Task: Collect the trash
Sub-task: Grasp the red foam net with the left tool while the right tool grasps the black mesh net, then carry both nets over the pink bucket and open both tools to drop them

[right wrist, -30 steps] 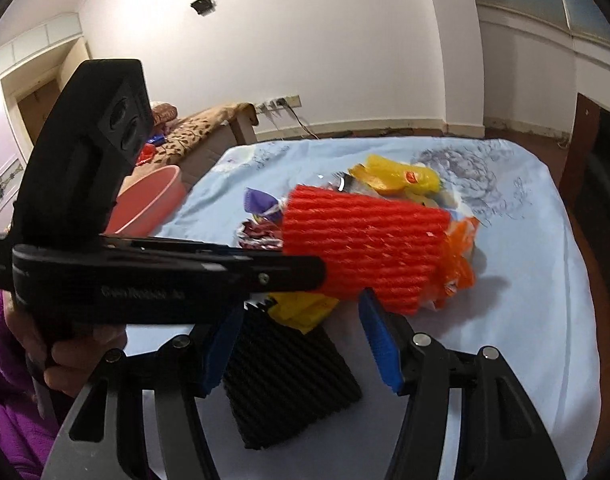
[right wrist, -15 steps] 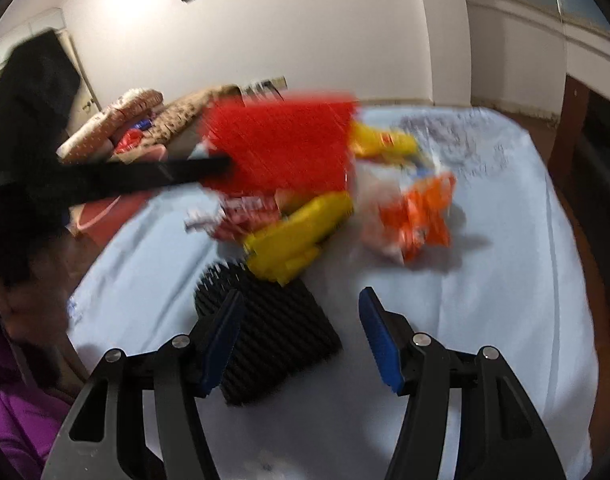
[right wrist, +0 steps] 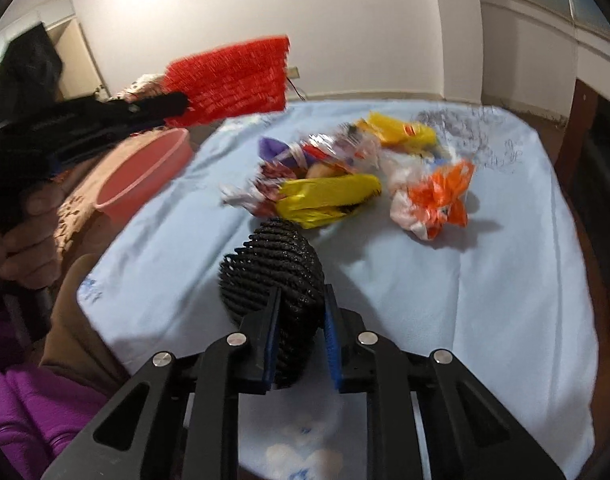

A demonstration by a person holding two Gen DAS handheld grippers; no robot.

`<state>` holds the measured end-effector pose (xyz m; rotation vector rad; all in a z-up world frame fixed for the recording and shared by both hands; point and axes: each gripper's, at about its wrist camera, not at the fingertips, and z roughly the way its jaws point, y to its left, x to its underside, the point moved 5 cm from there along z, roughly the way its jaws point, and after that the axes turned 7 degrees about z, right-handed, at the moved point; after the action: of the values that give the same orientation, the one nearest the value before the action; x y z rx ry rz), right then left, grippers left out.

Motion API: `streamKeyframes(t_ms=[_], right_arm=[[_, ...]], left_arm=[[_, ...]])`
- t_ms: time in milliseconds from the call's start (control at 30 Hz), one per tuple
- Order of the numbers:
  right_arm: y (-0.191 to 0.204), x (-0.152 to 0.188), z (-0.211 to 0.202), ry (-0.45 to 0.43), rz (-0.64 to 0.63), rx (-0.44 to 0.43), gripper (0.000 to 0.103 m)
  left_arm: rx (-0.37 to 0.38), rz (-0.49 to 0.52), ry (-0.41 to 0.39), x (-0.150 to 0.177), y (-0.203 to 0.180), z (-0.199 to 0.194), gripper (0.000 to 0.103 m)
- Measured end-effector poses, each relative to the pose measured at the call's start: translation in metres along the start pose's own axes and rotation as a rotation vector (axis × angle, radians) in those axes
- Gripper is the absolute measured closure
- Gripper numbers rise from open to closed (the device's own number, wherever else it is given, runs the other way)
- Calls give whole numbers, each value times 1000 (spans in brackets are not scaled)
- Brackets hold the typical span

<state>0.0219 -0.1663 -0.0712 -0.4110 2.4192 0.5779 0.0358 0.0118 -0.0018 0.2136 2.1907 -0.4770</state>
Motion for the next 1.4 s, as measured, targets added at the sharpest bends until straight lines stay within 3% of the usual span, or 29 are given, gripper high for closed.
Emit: streamKeyframes(t_ms=[300,533,1400], right_arm=[[22,-28,-39,-134,5,-33,85],[39,-52,-34,-186,-15,-15,84],[191,-130,88,-151,-150,-107,84]], left_arm=[[-46,-19,-45,3,14,-27,94],[-135,-55,-82,7,40,-50,94],[-641,-179,-145,41,153,-129,94]])
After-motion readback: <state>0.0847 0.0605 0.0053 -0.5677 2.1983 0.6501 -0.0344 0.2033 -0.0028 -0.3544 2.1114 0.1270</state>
